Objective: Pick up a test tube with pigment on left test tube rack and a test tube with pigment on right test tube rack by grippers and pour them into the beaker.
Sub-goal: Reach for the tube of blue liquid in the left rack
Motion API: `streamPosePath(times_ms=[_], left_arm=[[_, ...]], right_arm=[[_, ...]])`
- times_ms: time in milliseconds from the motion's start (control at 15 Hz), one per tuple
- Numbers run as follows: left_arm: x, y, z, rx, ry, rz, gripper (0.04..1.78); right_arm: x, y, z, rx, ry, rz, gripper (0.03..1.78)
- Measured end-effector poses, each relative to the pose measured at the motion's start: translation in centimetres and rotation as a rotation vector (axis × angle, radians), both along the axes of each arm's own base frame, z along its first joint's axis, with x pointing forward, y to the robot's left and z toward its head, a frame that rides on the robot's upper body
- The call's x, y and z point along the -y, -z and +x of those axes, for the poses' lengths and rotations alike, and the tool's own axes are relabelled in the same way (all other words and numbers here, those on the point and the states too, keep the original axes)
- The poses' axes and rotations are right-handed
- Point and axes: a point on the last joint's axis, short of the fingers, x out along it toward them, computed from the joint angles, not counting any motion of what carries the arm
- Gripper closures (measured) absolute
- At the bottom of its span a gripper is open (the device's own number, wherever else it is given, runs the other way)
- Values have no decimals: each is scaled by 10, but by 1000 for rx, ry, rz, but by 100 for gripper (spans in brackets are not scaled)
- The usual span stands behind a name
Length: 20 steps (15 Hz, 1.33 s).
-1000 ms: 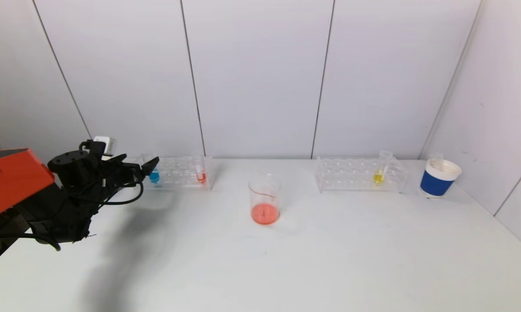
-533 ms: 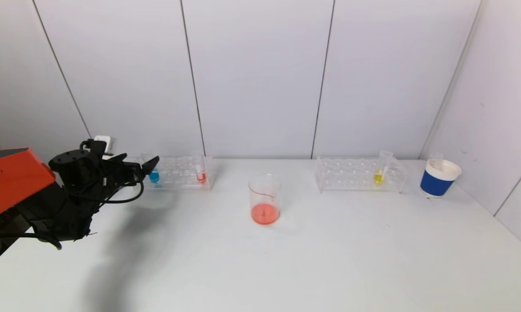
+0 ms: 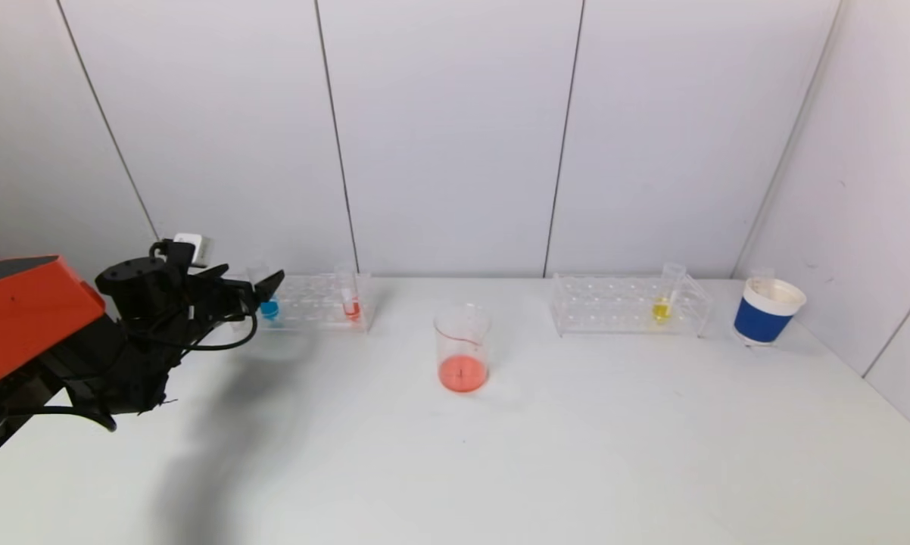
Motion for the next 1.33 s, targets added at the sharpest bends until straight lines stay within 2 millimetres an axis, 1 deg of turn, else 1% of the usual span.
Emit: streamPosePath(times_ms=[333,1333], left_arm=[[4,1,2,2,9,6,6],[4,2,3,0,8,6,6]], right_arm=[[0,0,0,0,0,0,4],[0,0,0,0,0,0,4]])
